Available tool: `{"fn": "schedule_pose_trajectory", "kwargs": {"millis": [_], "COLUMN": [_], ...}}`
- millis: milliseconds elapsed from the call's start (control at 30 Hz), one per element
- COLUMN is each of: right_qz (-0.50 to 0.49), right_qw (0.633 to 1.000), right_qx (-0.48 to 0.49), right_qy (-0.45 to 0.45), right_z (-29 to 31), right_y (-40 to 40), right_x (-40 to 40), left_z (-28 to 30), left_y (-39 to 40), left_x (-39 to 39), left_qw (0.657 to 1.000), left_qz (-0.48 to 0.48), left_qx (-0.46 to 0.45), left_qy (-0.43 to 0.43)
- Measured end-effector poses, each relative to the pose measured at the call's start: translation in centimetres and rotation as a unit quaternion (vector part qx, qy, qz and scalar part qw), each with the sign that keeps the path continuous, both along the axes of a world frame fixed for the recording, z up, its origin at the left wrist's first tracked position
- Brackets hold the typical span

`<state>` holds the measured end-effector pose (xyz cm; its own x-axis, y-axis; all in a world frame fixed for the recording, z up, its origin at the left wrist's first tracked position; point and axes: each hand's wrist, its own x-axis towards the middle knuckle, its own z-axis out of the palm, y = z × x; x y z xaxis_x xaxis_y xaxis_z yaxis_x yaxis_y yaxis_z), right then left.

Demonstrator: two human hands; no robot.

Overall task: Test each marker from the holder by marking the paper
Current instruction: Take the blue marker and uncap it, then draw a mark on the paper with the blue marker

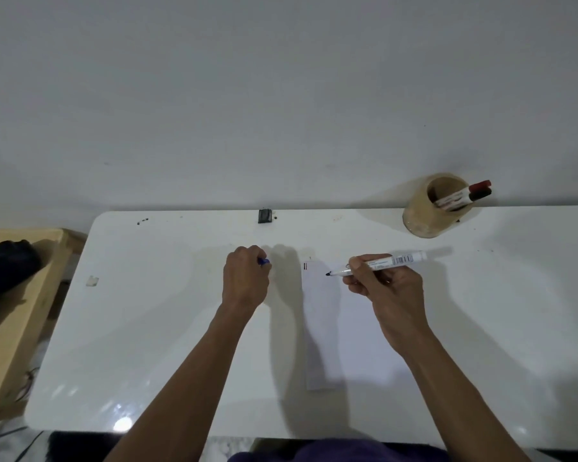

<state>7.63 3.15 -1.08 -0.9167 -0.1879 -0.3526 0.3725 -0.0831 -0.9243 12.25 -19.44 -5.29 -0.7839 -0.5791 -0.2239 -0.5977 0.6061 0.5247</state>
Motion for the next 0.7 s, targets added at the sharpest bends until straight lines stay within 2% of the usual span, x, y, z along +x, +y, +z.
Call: {"fn": "schedule_pose_trajectory", "kwargs": {"millis": [300, 367, 433, 533, 600, 700], "right_qz": [-0.004, -0.005, 0.003, 0.036, 0.061, 0.089], "right_qw": [1.000, 0.999, 0.999, 0.997, 0.995, 0.989], "right_qx": [0.016, 0.017, 0.014, 0.021, 0.031, 0.054], "right_qy": [0.013, 0.032, 0.051, 0.060, 0.073, 0.103], "right_z": [-0.4, -0.6, -1.0, -1.9, -2.7, -3.6], "right_y": [-0.1, -0.1, -0.1, -0.3, -0.6, -1.2], "right_x": [0.1, 0.0, -0.2, -0.8, -1.2, -1.9], "left_z": [1.2, 2.0, 2.5, 0.9, -0.8, -2.4], "left_y": [0.2, 0.8, 2.2, 4.7, 5.8, 6.4], "left_x": [-0.3, 1.1, 3.0, 5.5, 6.5, 7.0], "left_qw": [0.999, 0.999, 0.995, 0.988, 0.982, 0.971], "left_qz": [-0.015, 0.041, 0.059, -0.047, -0.125, -0.192], "left_qx": [-0.001, -0.023, -0.053, -0.091, -0.101, -0.127], "left_qy": [-0.046, -0.010, 0.065, 0.115, 0.099, 0.067]}}
